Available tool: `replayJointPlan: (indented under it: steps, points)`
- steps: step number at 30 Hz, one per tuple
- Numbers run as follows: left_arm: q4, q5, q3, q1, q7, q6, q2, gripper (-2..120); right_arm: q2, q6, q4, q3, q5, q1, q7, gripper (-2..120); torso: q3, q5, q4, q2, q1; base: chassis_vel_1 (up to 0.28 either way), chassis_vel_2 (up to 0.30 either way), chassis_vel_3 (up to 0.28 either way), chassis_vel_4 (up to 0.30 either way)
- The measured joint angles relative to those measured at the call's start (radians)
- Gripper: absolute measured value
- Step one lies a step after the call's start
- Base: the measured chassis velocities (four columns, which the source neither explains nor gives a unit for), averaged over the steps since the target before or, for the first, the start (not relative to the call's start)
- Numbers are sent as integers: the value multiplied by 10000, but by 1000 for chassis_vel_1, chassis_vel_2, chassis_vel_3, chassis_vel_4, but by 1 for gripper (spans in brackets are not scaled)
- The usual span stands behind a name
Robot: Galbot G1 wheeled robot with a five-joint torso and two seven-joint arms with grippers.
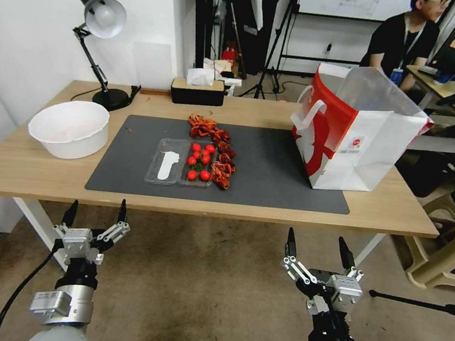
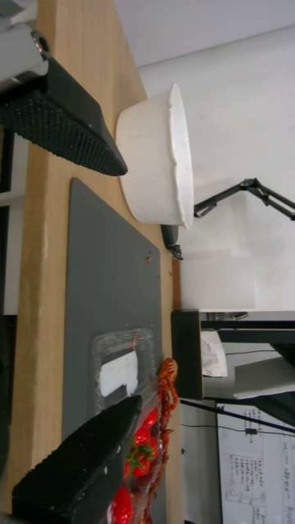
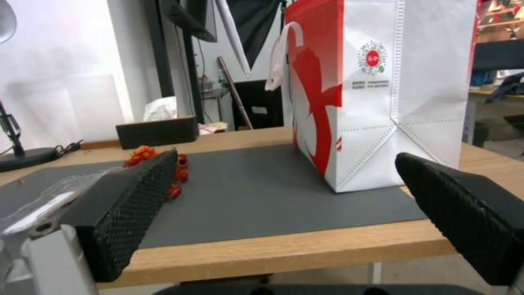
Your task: Pick up the trash from the table and place it into the takeout bag.
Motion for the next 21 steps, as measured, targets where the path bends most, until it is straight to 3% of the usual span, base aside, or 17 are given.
replayJointPlan:
  steps: [21]
  points:
    - [285,260,58,251,23,-267,-184,100,113,161,-59,157,-98,147,59,100,0,1,1,0,0,0,0,0,0]
